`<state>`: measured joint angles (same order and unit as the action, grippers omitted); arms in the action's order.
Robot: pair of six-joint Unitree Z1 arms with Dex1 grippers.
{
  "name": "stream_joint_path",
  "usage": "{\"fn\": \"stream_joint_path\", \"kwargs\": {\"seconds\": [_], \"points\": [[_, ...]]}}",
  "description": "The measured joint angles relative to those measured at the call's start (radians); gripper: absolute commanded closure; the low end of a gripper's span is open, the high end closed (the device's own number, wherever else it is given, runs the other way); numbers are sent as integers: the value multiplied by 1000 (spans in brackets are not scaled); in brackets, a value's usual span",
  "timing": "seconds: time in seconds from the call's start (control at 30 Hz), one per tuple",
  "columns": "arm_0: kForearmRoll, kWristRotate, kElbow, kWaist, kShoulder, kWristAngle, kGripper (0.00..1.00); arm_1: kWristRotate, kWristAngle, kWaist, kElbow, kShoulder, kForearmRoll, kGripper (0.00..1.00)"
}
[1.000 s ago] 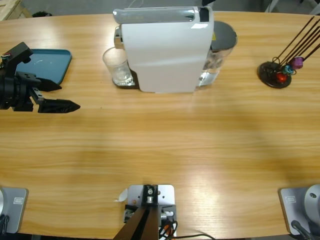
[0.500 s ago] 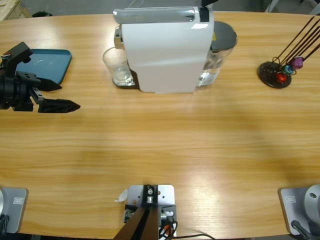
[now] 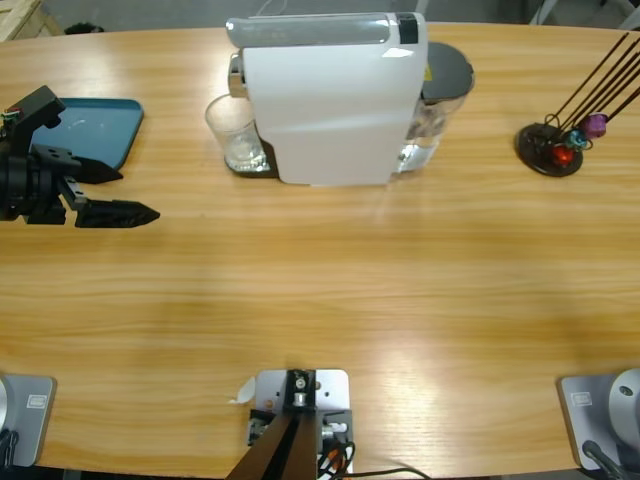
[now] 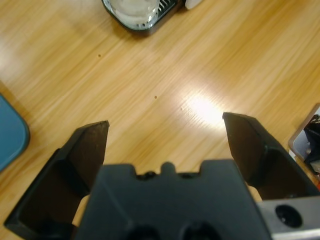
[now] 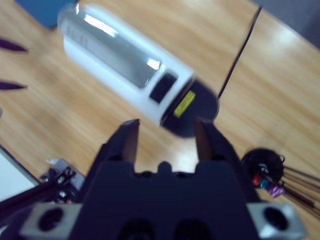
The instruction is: Pour coffee
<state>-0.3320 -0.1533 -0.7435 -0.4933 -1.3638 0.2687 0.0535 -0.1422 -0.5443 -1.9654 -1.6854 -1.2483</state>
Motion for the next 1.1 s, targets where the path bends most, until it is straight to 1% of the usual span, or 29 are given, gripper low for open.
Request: {"fn": "stream_joint_path", "kwargs": {"seconds": [0.2,0.23,0.33,0.37,0.43,0.57,0.67,0.83,1.1], "points": [[0,-74,0,0,0,0,4,0,18,0,474,242,197,0],[0,-82,0,0,0,0,4,0,25,0,558,281,257,0],[0,-119,0,0,1,0,4,11,44,0,839,421,518,0],[0,-123,0,0,5,1,4,27,45,0,914,465,583,0],[-2,-123,0,0,18,9,4,54,46,0,1021,534,655,0],[-4,-122,4,0,51,24,4,76,46,0,1164,622,732,0],[-2,-121,28,0,63,69,4,77,46,0,1238,660,802,0],[53,-101,110,-11,103,105,4,77,46,0,1268,681,831,0],[80,-64,137,-23,139,104,4,77,46,0,1278,697,837,4]]}}
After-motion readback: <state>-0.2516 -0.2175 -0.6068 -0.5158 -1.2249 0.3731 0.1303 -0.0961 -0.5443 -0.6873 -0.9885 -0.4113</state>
